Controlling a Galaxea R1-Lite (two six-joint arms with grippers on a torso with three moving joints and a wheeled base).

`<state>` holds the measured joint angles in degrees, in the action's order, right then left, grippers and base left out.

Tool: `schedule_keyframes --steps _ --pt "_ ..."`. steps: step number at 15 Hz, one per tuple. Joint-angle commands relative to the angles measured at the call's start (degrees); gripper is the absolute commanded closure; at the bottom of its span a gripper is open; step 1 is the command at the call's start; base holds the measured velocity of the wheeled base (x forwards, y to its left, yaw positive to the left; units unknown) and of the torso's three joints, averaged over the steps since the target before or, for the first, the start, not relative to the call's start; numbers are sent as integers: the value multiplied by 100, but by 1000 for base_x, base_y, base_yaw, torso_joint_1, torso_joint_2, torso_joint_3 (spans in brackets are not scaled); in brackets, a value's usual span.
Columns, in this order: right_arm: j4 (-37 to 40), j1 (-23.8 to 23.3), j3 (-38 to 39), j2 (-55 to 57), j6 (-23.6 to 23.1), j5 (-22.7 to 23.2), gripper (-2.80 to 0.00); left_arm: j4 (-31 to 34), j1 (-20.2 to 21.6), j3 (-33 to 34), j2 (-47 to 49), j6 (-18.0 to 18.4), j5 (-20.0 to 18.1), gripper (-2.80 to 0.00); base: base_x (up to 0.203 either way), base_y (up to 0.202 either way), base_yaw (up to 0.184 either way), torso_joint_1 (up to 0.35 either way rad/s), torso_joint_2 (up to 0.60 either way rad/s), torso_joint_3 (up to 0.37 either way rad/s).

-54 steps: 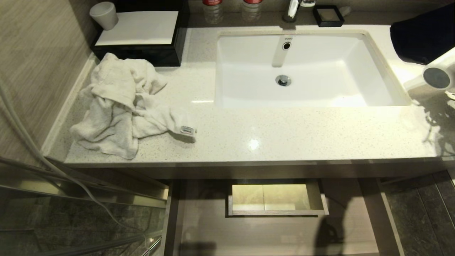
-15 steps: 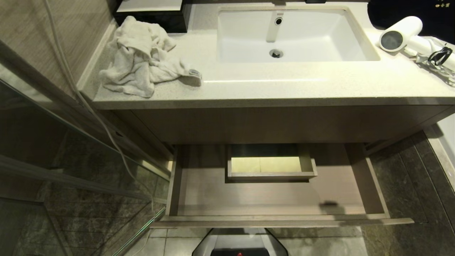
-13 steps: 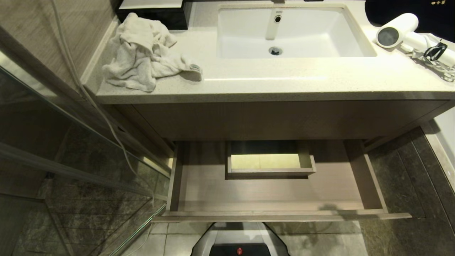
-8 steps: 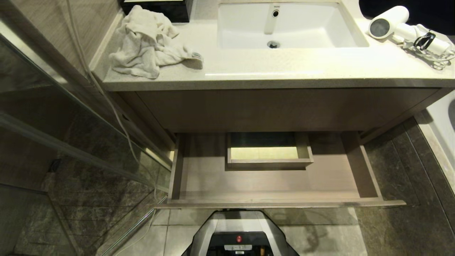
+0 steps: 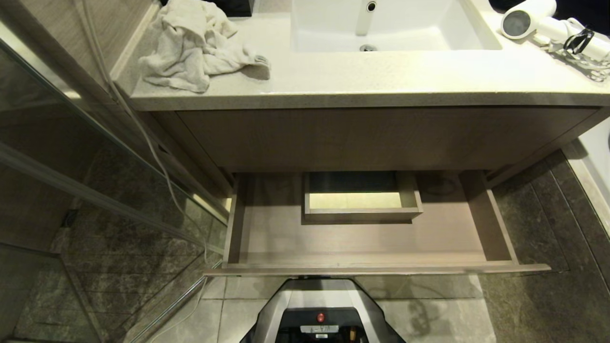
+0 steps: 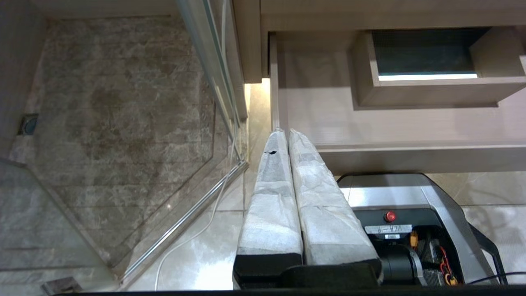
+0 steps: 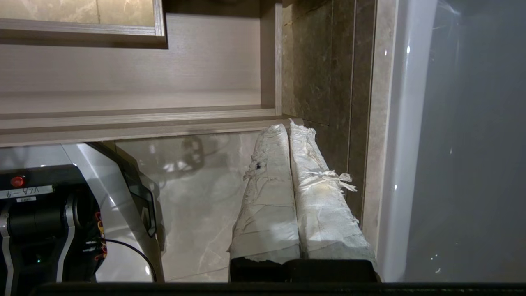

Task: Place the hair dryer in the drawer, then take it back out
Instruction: Close the drawer

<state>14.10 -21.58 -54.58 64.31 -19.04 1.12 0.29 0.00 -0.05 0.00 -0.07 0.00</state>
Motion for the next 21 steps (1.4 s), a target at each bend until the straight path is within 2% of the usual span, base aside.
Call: schedule_keyframes --steps 1,8,16,21 --pt "22 4 17 -15 -12 2 0 -3 0 4 -7 3 0 0 0 0 0 -189 321 133" --pt "-4 4 170 -143 -12 5 0 -3 0 -4 -9 -1 0 0 0 0 0 -238 380 141" --pt "-13 -3 325 -269 -12 6 0 -3 0 3 -7 -1 0 0 0 0 0 -347 506 154" --pt "-13 -4 334 -264 -12 2 0 -3 0 5 -9 -1 0 0 0 0 0 -86 403 304"
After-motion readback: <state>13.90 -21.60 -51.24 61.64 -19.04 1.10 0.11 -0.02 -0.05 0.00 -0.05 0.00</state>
